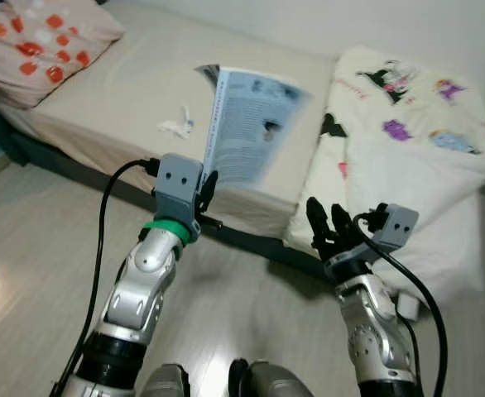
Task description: Clean up the room
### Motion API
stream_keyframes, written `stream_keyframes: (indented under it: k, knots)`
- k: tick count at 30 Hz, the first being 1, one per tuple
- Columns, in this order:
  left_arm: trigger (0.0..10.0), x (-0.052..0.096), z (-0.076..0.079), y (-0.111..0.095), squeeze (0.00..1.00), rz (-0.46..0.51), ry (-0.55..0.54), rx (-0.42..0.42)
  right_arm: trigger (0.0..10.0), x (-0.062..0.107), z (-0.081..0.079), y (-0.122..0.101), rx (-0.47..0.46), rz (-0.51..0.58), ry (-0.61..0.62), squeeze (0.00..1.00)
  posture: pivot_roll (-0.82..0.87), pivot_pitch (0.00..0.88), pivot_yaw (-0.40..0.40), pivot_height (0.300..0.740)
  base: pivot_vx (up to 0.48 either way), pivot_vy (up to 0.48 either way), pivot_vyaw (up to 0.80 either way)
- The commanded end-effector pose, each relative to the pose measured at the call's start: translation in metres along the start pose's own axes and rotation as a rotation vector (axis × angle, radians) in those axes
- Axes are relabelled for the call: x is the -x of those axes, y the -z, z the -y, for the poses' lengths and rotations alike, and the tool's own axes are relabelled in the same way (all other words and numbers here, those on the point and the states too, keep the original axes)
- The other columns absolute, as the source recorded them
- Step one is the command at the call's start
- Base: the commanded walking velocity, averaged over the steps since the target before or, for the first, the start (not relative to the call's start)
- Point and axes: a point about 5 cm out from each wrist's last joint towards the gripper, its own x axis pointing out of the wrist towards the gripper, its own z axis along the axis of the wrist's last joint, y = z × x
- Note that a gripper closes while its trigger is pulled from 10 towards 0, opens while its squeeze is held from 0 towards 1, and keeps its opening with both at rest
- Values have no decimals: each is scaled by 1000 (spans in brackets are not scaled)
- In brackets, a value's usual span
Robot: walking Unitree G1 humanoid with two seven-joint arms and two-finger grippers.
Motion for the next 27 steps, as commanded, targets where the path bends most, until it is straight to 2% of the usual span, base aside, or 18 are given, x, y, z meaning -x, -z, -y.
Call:
stream_keyframes:
  k: [1,5,22,27]
  knots:
    - [10000,-1,1,-6,0,36,-6,2,10000,2,0,5,-25,-18,9,0,4,55,-25,740,480,0,0]
    - [10000,-2,1,-6,0,35,-9,-1,10000,0,0,5,-15,-18,1,0,5,52,-24,740,480,0,341]
    - [10000,-3,1,-4,0,34,-17,-6,10000,1,-1,6,-4,-25,-12,0,4,47,-23,740,480,0,766]
    - [10000,-3,0,-5,0,33,-20,-8,10000,1,-3,7,-33,-22,-23,0,5,50,-22,740,480,0,271]
